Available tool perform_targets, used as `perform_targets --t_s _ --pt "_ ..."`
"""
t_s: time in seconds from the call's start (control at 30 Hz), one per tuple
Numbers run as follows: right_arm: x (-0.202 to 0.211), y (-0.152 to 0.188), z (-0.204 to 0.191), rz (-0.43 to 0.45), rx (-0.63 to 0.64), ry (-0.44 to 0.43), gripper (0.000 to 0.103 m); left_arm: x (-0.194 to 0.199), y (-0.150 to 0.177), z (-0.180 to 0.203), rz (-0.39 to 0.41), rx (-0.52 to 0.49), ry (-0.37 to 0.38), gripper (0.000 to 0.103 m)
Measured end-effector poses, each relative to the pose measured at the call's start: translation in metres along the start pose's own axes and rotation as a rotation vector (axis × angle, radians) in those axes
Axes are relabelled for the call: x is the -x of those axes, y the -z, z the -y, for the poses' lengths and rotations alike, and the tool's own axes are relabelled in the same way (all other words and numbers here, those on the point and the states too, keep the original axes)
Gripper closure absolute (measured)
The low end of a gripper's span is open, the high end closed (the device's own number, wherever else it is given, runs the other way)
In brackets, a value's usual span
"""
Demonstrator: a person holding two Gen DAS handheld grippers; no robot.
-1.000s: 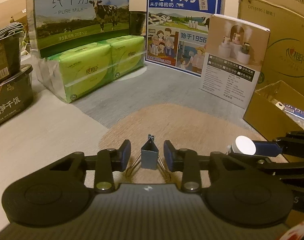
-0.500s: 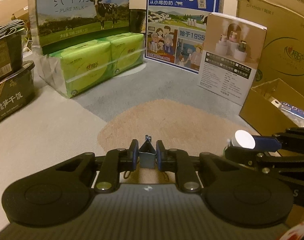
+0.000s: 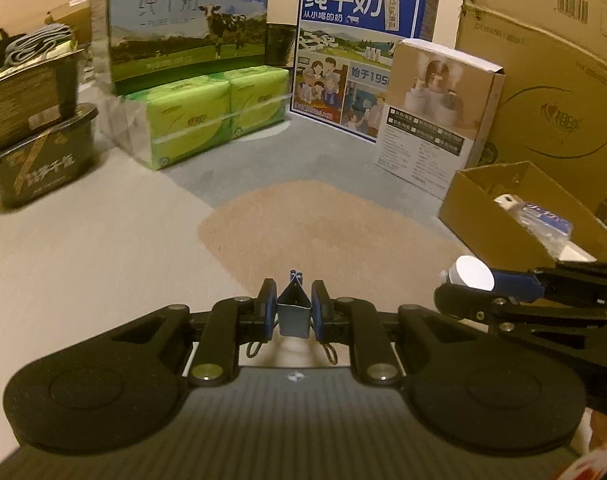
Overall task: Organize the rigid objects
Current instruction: 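Carry the binder clip and jar over the cardboard box with both grippers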
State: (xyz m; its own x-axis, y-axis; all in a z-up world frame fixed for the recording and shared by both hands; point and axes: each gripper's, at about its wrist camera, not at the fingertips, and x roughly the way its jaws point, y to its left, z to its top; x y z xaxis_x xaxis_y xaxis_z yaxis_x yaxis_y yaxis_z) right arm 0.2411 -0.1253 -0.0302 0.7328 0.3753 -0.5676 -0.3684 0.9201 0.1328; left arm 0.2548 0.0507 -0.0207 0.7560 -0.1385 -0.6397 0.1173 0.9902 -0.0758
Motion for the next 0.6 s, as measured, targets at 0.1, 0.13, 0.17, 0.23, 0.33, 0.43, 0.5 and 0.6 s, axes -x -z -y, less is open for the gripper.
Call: perform_targets --t_s 0.1,0.13,0.17,0.23,0.33,0.43,0.5,0.6 --pt "0.018 0.008 0.0 -0.005 -0.011 0.007 0.072 0.018 0.007 0.007 -0.003 0.013 -0.002 0.087" --pt "0.024 0.011 0.0 -0.009 -0.017 0.008 0.072 0.025 0.01 0.01 -0.004 0.016 -0.001 0.087" --pt "0.032 0.014 -0.001 -0.013 -0.019 0.008 0.072 0.032 0.013 0.013 -0.005 0.019 0.0 0.087" --pt "0.046 0.02 -0.002 -0.018 -0.021 0.013 0.072 0.046 0.019 0.019 -0.006 0.028 -0.001 0.087" --pt "0.067 0.027 -0.002 -0.023 -0.036 0.017 0.072 0.065 0.03 0.029 -0.014 0.044 0.004 0.087" --pt "0.089 0.035 -0.004 -0.022 -0.033 0.018 0.072 0.084 0.041 0.039 -0.018 0.06 0.009 0.087" --pt "0.104 0.042 -0.006 -0.022 -0.03 0.017 0.072 0.095 0.049 0.045 -0.022 0.069 0.009 0.087" --pt "0.122 0.051 -0.006 -0.026 -0.035 0.016 0.072 0.112 0.062 0.054 -0.031 0.076 0.01 0.087"
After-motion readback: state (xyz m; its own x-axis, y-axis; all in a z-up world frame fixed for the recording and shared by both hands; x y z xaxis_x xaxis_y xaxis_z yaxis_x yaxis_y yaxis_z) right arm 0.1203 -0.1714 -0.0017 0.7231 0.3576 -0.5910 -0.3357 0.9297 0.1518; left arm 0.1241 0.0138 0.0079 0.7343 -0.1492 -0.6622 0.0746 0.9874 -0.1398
